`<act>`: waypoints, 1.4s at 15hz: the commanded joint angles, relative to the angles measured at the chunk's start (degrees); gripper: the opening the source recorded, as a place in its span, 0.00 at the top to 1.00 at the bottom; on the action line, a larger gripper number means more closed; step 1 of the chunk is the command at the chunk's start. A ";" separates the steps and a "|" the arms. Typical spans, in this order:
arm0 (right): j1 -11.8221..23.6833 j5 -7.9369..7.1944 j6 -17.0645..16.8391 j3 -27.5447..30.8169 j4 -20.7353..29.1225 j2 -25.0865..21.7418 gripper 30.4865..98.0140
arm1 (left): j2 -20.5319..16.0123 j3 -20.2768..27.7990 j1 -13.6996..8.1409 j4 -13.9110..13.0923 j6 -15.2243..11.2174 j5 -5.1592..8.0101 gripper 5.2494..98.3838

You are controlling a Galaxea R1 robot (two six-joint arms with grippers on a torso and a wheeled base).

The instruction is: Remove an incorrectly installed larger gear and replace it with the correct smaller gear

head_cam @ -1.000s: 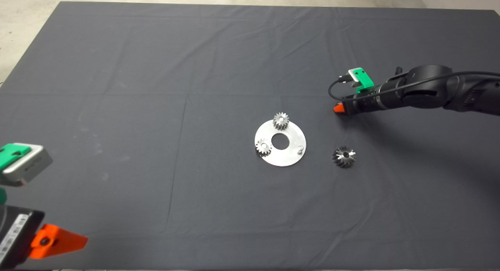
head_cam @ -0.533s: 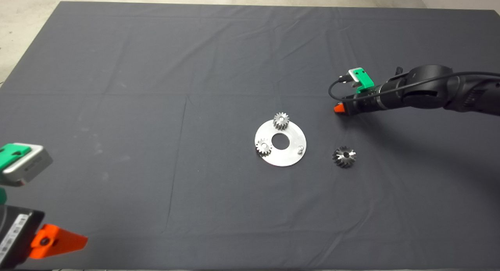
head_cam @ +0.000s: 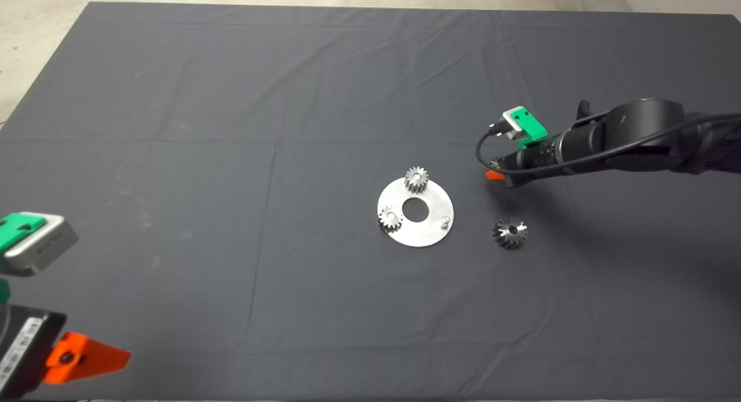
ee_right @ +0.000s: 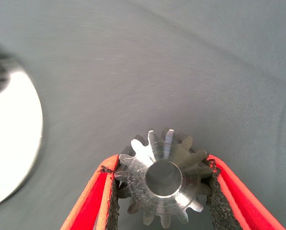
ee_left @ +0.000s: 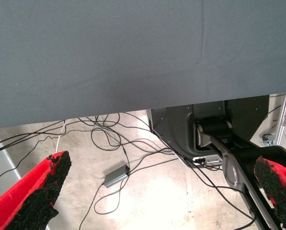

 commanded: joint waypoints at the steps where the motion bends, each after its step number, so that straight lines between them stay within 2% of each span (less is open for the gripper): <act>1: 2.51 -3.22 0.58 4.56 1.22 -0.17 0.85 | 0.01 0.68 -0.24 -0.62 -0.11 2.04 0.00; 4: 2.60 -3.14 0.95 6.22 4.12 0.72 0.85 | 0.01 0.60 -0.24 -0.62 -0.11 2.04 0.00; 14: 2.60 -3.23 3.75 7.19 5.15 7.91 0.85 | -0.78 0.68 -0.24 -0.62 -0.11 1.95 0.00; 18: 2.60 -4.54 3.59 7.71 5.15 9.48 0.85 | -0.78 0.68 -0.24 -0.62 -0.11 2.02 0.00; 21: 2.51 -4.63 3.05 7.63 5.07 10.03 0.85 | -0.78 0.68 -0.24 -0.62 -0.02 1.95 0.00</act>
